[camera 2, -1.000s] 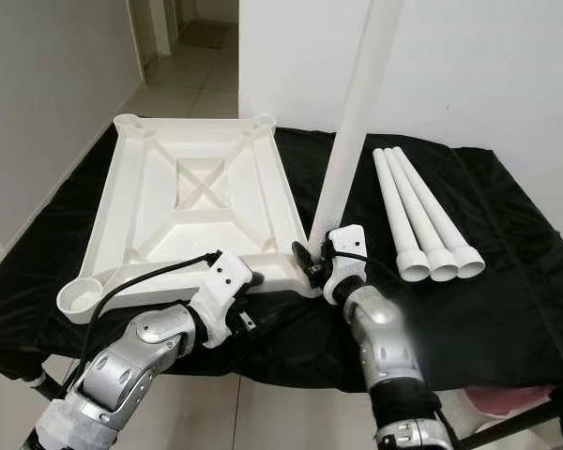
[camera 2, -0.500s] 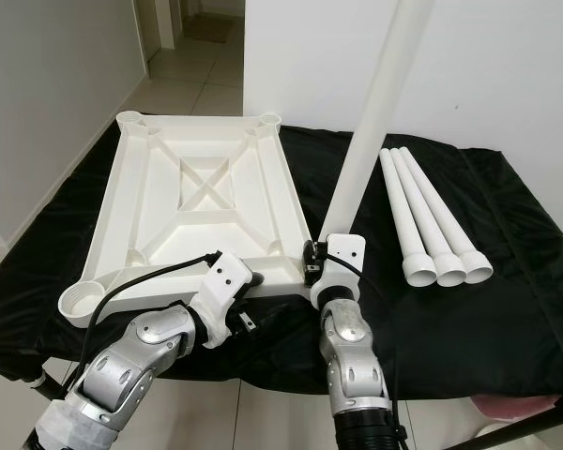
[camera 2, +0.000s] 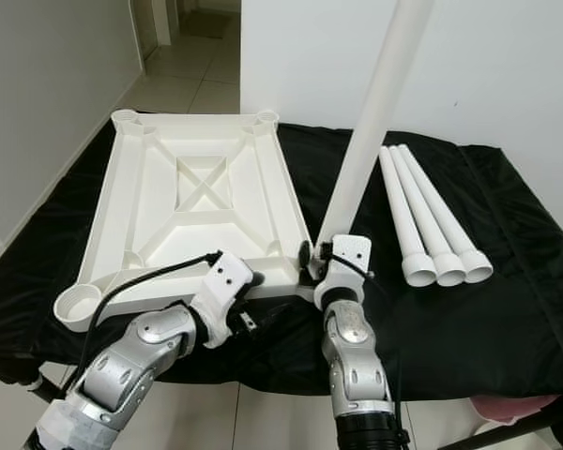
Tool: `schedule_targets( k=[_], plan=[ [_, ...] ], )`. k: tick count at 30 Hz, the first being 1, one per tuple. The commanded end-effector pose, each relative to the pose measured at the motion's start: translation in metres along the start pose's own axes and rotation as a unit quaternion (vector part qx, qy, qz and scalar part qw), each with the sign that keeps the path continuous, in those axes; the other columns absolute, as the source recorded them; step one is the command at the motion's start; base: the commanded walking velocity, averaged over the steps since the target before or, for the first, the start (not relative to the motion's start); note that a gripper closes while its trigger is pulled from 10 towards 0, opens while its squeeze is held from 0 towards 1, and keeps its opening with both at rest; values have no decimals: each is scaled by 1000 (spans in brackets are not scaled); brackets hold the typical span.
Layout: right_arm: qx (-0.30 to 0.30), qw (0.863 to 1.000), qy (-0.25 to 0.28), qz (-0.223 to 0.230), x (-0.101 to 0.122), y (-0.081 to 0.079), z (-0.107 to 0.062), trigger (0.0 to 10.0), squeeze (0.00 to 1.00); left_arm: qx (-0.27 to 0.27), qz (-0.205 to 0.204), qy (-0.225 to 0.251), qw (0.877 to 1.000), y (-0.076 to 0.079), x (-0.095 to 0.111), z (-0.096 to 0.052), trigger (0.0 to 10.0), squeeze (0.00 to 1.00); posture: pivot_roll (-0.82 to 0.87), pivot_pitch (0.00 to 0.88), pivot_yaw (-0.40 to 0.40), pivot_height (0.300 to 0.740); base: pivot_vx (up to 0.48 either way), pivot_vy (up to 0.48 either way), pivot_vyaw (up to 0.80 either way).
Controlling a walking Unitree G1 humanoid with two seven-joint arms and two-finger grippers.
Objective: Building children table
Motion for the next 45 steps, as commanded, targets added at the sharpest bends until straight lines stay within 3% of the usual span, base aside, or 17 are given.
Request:
schedule_targets(
  k=[1, 8, 10, 19, 22, 24, 25, 29, 30, 31, 32, 33, 34, 35, 45],
  plan=[
    [5, 1000, 12, 7, 2, 3, -5, 10000, 0, 0, 9, -2, 1000, -4, 0, -1, 10000, 0, -2, 23, -74, 740, 0, 0, 0],
    [31, 999, 16, 7, -2, 7, -15, 10000, 0, 27, 18, 0, 999, -21, 5, -9, 10000, 0, -3, 28, -76, 740, 0, 0, 0],
    [49, 999, 13, 4, -7, 10, -22, 10000, 0, 43, 25, 2, 999, -33, 9, -16, 10000, 0, -8, 40, -68, 740, 0, 0, 0],
    [69, 998, 2, -13, -16, 20, -39, 10000, 0, 73, 31, 8, 997, -52, 16, -24, 10000, 0, -24, 54, -49, 740, 0, 0, 0],
    [93, 996, 8, -16, -17, 20, -46, 10000, 0, 92, 38, 10, 995, -59, 17, -25, 10000, 0, -30, 54, -44, 740, 0, 0, 0],
    [124, 992, 7, -15, -19, 17, -50, 10000, 0, 139, 38, 20, 989, -73, 21, -24, 10000, 0, -37, 51, -39, 740, 0, 0, 0],
    [135, 991, 8, -16, -20, 16, -51, 4431, 0, 160, 35, 30, 986, -81, 25, -25, 10000, 0, -36, 55, -38, 740, 0, 0, 0],
    [146, 989, 7, -18, -21, 15, -52, 4549, 0, 183, 32, 42, 982, -89, 30, -28, 10000, 0, -36, 55, -37, 740, 0, 0, 0],
    [151, 988, 8, -20, -21, 14, -53, 3529, 0, 189, 32, 45, 980, -92, 32, -30, 10000, 0, -31, 55, -38, 740, 0, 0, 0],
    [164, 986, 7, -20, -22, 11, -55, 4275, 0, 193, 33, 47, 980, -94, 33, -32, 10000, 0, -30, 56, -38, 740, 0, 0, 0],
    [175, 984, 9, -27, -22, 9, -57, 2275, 0, 196, 34, 47, 979, -95, 34, -33, 10000, 0, -30, 56, -38, 740, 0, 0, 0],
    [175, 984, 9, -27, -22, 9, -57, 2275, 0, 196, 34, 47, 979, -95, 34, -33, 10000, 0, -30, 56, -38, 740, 0, 0, 0],
    [189, 981, 9, -31, -23, 7, -60, 1255, 0, 199, 34, 48, 978, -96, 34, -34, 10000, 0, -27, 58, -37, 740, 0, 0, 0],
    [206, 978, 6, -34, -24, 5, -61, 10000, 0, 200, 33, 49, 978, -97, 33, -35, 10000, 0, -28, 58, -37, 740, 0, 0, 0],
    [225, 973, 16, -48, -24, 10, -61, 10000, 0, 214, 13, 57, 975, -97, 28, -33, 10000, 0, -24, 59, -35, 740, 0, 0, 0]
  ],
)
Point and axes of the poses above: a point about 5 cm out from each wrist's last joint towards the gripper, its own z axis pointing out of the wrist towards the gripper, its own x axis along the axis of the wrist's last joint, y = z × x, the point moved 1 cm from there along z, pointing out of the wrist towards the gripper, and after that the axes turned 3 degrees about -z, right-handed, at the moved point
